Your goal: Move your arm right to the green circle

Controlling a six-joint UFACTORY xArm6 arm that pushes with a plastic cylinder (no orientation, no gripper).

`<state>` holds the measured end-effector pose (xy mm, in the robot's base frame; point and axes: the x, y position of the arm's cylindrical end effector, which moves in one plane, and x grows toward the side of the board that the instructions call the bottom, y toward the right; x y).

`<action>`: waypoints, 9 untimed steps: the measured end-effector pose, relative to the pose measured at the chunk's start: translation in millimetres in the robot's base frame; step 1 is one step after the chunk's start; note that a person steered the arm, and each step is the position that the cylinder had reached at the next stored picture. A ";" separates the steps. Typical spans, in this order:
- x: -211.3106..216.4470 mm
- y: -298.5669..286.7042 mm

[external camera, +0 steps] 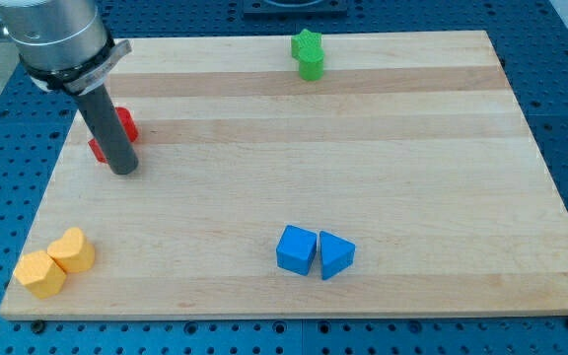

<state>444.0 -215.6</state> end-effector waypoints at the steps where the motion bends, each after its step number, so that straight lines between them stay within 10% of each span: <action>1: 0.0 -9.3; 4: -3.4 140.2; 7: -136.7 366.5; 9: -187.7 407.9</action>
<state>256.3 192.3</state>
